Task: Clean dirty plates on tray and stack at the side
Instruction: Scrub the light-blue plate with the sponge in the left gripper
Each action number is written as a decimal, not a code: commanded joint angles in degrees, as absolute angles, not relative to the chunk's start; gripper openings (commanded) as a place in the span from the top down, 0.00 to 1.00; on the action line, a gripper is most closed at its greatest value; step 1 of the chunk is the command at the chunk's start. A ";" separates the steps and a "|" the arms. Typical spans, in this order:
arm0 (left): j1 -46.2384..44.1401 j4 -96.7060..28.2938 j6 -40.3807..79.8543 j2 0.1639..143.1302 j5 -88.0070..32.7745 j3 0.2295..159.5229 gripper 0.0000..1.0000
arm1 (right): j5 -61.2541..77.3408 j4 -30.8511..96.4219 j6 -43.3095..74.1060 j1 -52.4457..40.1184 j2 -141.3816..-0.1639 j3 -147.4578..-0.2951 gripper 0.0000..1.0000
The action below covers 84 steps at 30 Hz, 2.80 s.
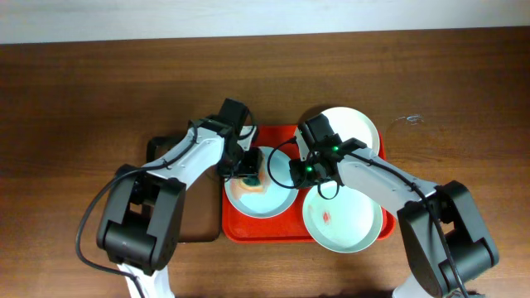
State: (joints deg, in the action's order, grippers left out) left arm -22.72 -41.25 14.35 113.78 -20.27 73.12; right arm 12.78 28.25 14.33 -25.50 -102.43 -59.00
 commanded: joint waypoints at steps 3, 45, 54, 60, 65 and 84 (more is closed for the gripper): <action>-20.16 -42.33 10.39 115.87 -39.42 74.00 1.00 | 13.47 28.21 13.72 -25.87 -101.62 -59.13 0.89; -26.46 -42.44 17.15 113.58 -10.39 70.32 1.00 | 13.32 28.23 13.74 -25.87 -101.62 -59.13 0.89; -25.21 -44.01 14.48 103.83 -20.29 71.68 1.00 | 13.32 28.25 13.72 -25.87 -101.62 -59.13 0.89; -25.34 -42.26 17.34 100.71 -1.87 67.37 1.00 | 13.32 28.23 13.74 -25.87 -101.62 -59.13 0.89; -25.63 -32.40 19.94 101.06 -5.28 58.28 1.00 | 13.32 28.10 13.74 -25.87 -101.62 -59.13 0.89; -25.87 -38.41 17.10 101.03 -8.64 66.37 1.00 | 13.32 28.21 13.74 -25.87 -101.62 -59.13 0.89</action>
State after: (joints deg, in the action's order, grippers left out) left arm -25.76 -38.54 17.80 97.80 -11.27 65.91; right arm 12.82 28.25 14.31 -25.50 -102.43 -59.00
